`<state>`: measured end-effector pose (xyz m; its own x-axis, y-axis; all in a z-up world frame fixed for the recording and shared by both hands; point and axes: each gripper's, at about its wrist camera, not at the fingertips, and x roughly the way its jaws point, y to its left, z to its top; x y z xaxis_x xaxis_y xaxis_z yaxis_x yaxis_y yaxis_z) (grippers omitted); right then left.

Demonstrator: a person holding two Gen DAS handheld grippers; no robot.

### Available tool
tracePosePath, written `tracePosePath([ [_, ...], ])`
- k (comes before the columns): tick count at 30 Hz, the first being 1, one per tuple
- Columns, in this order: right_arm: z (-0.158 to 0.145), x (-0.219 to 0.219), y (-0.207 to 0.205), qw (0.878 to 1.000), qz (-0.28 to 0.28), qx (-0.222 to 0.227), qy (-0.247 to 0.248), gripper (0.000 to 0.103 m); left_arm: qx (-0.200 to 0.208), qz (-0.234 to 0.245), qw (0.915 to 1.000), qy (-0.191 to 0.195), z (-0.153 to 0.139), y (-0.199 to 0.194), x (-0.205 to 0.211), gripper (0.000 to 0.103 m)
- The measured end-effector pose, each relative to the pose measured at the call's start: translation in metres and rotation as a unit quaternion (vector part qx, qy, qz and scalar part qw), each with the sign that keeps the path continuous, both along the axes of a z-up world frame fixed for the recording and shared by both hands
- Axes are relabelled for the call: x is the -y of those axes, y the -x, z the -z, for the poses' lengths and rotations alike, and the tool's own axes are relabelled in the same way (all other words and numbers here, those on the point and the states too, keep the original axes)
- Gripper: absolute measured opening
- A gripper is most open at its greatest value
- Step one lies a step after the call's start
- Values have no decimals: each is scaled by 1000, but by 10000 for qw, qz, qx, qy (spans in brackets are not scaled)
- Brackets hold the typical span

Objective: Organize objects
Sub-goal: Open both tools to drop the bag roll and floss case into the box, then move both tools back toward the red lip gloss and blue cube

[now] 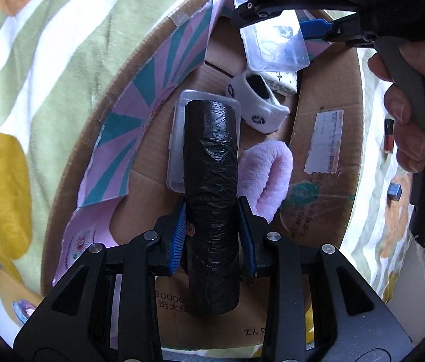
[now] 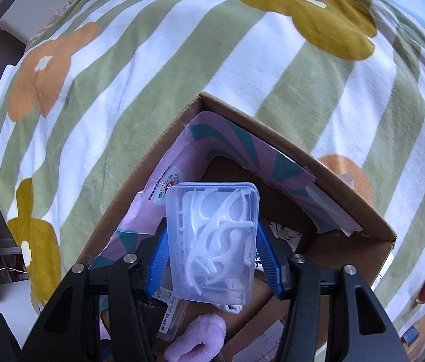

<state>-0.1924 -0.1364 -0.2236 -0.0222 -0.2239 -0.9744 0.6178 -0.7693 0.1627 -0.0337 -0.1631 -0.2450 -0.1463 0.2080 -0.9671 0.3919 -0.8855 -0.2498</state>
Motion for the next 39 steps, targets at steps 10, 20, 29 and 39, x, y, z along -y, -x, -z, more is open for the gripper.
tracePosePath([
  [10, 4, 6, -1, 9998, -81, 170, -49, 102, -156, -166, 9995, 230, -18, 0, -12, 102],
  [20, -3, -10, -7, 9999, -60, 141, 45, 102, -135, -73, 9996, 236, -21, -4, -36, 103],
  [29, -48, -25, -24, 9997, -77, -150, 194, 102, -375, 32, 9985, 392, -50, -11, -55, 103],
  [39, -127, -80, -61, 9969, 334, -491, 508, 102, -809, 257, 9942, 664, -109, -41, -29, 103],
])
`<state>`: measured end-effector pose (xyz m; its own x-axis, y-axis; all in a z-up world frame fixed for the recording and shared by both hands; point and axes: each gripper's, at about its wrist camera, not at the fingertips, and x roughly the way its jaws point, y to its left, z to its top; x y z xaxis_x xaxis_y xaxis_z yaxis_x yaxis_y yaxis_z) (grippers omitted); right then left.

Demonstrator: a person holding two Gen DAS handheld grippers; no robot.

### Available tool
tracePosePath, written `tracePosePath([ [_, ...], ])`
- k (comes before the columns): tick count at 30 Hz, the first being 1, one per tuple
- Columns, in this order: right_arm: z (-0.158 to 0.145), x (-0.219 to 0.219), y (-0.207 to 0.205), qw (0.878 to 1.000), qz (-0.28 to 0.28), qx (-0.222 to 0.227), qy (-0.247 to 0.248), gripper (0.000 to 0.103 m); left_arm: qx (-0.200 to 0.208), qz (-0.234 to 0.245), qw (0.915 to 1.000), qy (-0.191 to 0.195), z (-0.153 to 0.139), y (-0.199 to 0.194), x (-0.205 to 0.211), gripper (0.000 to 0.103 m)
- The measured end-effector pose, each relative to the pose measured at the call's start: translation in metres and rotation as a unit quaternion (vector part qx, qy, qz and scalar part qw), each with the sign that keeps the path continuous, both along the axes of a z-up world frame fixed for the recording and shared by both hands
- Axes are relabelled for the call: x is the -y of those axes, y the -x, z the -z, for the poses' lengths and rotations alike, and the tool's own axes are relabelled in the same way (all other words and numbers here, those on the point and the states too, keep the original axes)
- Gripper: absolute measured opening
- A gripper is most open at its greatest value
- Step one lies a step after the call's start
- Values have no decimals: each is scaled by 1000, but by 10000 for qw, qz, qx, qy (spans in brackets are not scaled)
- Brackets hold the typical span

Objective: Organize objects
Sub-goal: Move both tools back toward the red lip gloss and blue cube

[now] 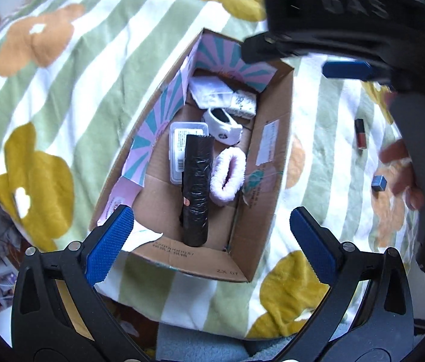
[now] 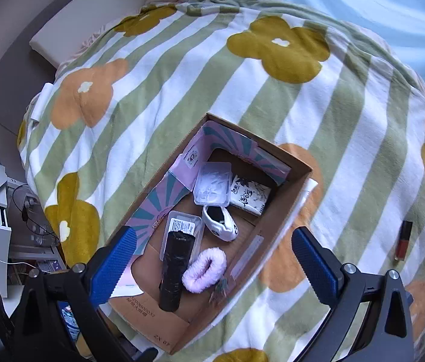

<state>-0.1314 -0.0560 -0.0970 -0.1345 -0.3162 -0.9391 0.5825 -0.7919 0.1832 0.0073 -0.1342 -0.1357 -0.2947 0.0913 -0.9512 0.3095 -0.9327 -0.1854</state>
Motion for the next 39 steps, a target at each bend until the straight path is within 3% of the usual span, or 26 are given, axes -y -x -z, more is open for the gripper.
tracePosePath([
  [10, -62, -96, -43, 9945, 896, -548, 54, 102, -451, 380, 9981, 166, -71, -10, -18, 103],
  [20, -93, -211, -83, 9695, 2190, -1099, -99, 102, -990, 1176, 9866, 544, -107, 8, -79, 103],
  [25, -93, -248, -104, 9547, 2713, -1187, -297, 102, -1102, 1519, 9820, 211, -109, 14, -107, 103],
  [39, -90, -301, -118, 9277, 3492, -1256, -400, 102, -1299, 2322, 9638, 187, -117, 31, -163, 103],
])
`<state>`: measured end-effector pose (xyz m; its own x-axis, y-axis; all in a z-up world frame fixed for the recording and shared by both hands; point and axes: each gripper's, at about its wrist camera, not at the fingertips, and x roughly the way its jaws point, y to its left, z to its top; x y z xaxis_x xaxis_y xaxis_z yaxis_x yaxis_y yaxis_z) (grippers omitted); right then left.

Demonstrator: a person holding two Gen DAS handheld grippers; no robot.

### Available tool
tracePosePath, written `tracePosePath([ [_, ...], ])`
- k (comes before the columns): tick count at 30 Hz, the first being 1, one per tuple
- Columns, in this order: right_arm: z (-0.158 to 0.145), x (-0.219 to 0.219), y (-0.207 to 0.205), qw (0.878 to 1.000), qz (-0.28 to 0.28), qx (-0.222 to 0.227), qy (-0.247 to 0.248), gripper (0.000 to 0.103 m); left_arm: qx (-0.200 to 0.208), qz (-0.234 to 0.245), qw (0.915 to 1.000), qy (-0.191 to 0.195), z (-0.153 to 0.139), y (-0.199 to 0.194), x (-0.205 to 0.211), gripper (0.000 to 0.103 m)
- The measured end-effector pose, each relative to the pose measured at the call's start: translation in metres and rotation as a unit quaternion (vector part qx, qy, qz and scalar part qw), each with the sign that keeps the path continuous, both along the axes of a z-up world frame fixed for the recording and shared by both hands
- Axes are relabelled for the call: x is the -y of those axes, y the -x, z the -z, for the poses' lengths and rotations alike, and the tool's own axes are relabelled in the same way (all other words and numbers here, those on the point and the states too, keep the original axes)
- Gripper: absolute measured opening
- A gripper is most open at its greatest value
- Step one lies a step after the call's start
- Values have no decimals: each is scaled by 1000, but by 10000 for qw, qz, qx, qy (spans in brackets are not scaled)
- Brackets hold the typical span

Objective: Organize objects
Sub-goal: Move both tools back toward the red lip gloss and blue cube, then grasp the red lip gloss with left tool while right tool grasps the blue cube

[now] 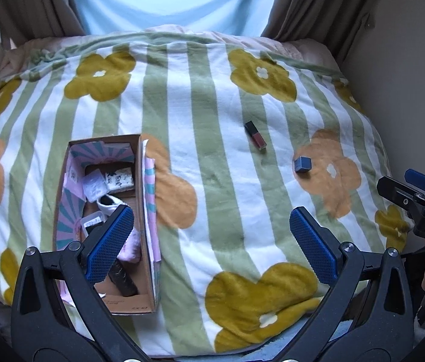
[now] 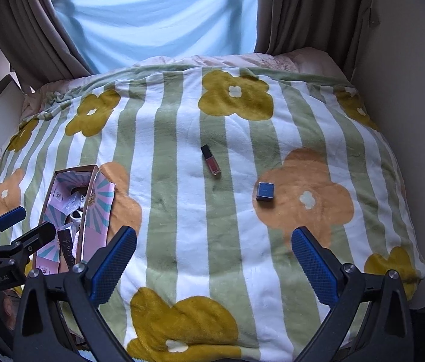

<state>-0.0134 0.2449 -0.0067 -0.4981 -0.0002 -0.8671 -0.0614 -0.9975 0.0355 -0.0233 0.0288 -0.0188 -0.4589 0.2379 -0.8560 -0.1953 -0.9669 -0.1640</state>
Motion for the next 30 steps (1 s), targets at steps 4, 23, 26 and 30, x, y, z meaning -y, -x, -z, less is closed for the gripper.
tracePosePath([
  [4, 6, -11, 5, 9998, 163, -7, -88, 102, -16, 290, 9996, 74, 4, 13, -15, 103],
  [23, 128, -73, 83, 9950, 945, 121, -290, 102, -233, 2276, 9720, 534, 117, 150, -139, 103],
  [26, 153, -85, 100, 9933, 1110, 177, -266, 102, -293, 2689, 9598, 744, 148, 171, -163, 103],
  [30, 182, -95, 115, 9909, 1296, 281, -221, 102, -324, 3244, 9388, 1112, 190, 193, -192, 103],
])
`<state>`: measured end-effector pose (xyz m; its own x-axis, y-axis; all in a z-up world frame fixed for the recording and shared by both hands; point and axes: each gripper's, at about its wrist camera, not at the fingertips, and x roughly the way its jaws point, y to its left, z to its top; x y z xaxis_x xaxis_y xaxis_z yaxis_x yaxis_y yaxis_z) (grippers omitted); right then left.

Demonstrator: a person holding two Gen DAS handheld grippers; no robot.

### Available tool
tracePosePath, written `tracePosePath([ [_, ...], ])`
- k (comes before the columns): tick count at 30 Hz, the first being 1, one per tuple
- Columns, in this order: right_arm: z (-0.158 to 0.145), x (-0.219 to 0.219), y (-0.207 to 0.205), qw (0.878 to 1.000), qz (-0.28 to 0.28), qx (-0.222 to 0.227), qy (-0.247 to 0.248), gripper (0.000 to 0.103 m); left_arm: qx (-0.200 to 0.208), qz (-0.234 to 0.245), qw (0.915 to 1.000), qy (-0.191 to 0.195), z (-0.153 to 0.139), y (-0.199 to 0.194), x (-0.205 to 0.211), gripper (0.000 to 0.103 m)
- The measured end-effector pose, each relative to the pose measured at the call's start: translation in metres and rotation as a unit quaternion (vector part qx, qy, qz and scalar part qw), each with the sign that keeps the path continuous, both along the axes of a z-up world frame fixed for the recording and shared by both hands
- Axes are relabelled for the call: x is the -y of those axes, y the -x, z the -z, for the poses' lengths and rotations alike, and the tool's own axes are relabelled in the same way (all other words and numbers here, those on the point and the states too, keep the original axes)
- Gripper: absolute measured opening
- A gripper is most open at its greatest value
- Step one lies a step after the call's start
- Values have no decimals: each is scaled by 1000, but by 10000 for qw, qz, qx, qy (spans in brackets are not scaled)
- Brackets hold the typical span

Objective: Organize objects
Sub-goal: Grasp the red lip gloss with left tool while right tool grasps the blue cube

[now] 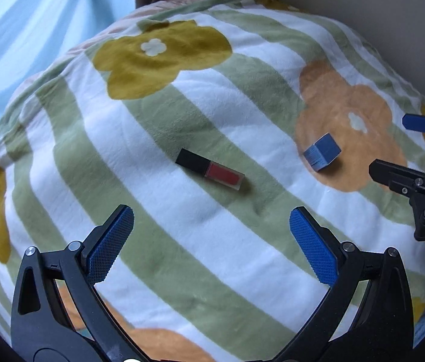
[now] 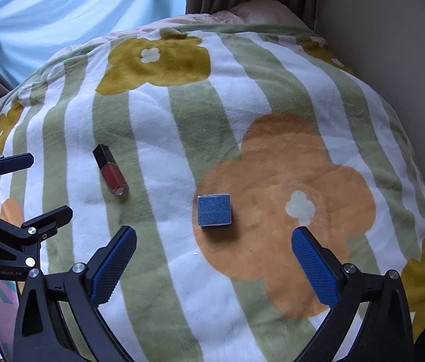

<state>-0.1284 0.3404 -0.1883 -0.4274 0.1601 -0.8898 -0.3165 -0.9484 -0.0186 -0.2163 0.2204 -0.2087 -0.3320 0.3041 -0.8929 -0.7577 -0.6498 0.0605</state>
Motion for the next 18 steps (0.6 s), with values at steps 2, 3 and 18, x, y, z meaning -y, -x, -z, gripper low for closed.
tracePosePath([
  [2, 13, -4, 5, 9999, 65, 49, 61, 102, 27, 233, 9996, 125, 18, 7, -11, 103],
  [3, 19, -5, 8, 9999, 83, 86, 49, 102, 25, 329, 9993, 185, 26, 11, -17, 103],
  [18, 73, -10, 38, 9993, 26, 374, -49, 87, -59, 887, 9949, 474, 86, 48, -48, 103],
])
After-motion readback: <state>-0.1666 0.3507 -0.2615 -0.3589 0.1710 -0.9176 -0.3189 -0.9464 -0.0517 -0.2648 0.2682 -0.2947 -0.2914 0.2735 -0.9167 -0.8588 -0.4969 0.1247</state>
